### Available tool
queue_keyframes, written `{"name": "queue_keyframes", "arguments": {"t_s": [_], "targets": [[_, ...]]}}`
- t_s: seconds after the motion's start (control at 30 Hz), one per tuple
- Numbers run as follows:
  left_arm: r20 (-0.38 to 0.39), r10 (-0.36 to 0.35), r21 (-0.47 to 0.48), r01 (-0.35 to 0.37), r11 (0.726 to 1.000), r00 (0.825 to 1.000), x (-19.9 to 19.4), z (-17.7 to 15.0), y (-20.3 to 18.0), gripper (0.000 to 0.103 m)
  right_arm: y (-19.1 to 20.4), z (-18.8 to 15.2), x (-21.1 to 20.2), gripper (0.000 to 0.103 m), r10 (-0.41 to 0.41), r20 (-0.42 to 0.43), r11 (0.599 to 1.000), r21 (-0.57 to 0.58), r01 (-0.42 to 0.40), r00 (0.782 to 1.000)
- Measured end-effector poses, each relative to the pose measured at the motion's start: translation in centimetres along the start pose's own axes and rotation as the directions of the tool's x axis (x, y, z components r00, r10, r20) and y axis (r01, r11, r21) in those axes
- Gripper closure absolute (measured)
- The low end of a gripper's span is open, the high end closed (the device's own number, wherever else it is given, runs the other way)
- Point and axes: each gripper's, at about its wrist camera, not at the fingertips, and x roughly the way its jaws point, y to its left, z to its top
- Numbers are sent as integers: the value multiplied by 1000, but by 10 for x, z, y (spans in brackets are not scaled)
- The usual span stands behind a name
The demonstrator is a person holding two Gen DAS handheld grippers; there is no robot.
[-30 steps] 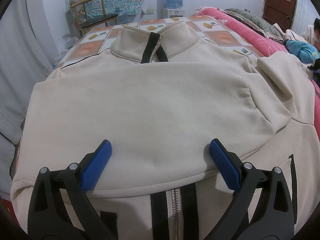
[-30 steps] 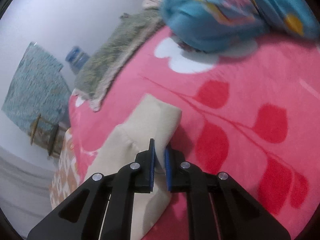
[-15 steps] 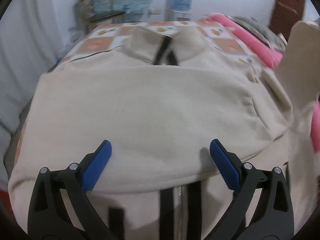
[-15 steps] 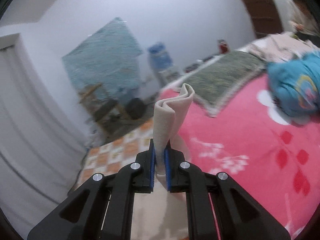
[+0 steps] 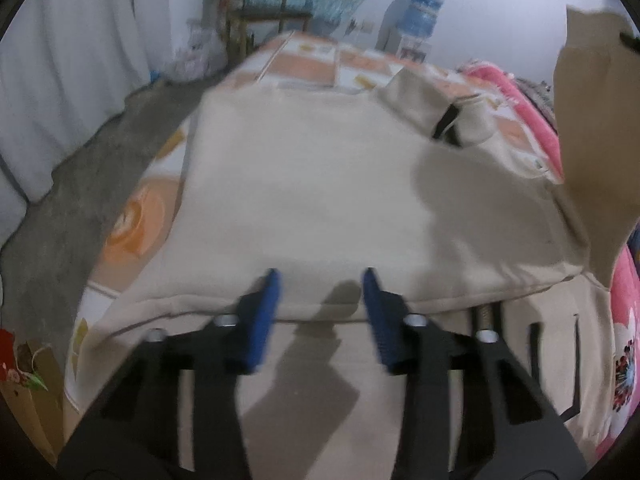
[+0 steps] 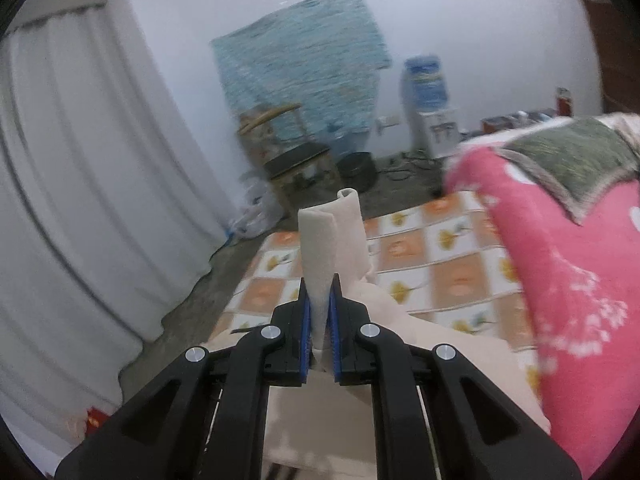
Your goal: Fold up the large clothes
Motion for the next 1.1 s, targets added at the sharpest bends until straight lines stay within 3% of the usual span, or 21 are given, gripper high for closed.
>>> {"name": "queue_keyframes", "arguments": {"t_s": [0.07,0.2,0.33,0.43,0.47,0.5,0.53,0.57,0.63,0.67,0.73,0.77,0.9,0.97,1.03,1.1], "targets": [[1,-16,7,16,1000,1000,-1,-2,7,81,31,-13,16,94,25,-13,998,-64,-26,1000],[-1,-71,-14,71,997,998,-7,-2,18,86,85,-49,50,94,63,-76,978,-194,-77,995],[5,-124,-59,124,991,992,-17,-6,37,86,127,-104,99,94,67,-215,943,-305,-132,974],[8,-154,-85,154,984,988,-25,-9,50,86,137,-145,136,93,66,-339,935,-308,-177,939],[7,-167,-92,167,982,986,-29,-10,53,86,136,-156,148,91,80,-393,936,-287,-205,916],[4,-175,-96,175,980,985,-30,-10,56,86,136,-164,156,83,90,-438,937,-267,-226,894],[1,-185,-102,185,978,983,-33,-9,58,86,133,-174,167,66,103,-508,940,-231,-250,855],[1,-201,-109,200,974,980,-36,-8,60,86,130,-179,173,58,113,-551,943,-203,-264,827],[5,-230,-116,229,966,973,-40,-4,61,85,119,-182,174,54,151,-595,947,-142,-288,789],[10,-248,-120,248,961,969,-43,-1,62,81,113,-177,169,52,181,-593,947,-110,-302,784],[24,-266,-127,267,955,964,-46,7,62,73,98,-164,154,41,234,-572,945,-56,-322,786],[32,-267,-127,269,955,963,-46,12,60,71,90,-156,141,40,261,-551,943,-29,-331,793],[30,-256,-117,258,959,966,-41,32,50,59,40,-116,98,38,272,-445,955,15,-296,853],[20,-226,-103,227,968,974,-35,41,44,58,3,-96,73,38,189,-379,979,-4,-206,906],[-12,-180,-100,178,979,984,-21,50,40,56,-31,-84,56,38,109,-333,993,-2,-117,936],[-62,-152,-114,144,983,986,-3,59,39,56,-68,-77,41,38,8,-304,1000,26,-1,953]]}}
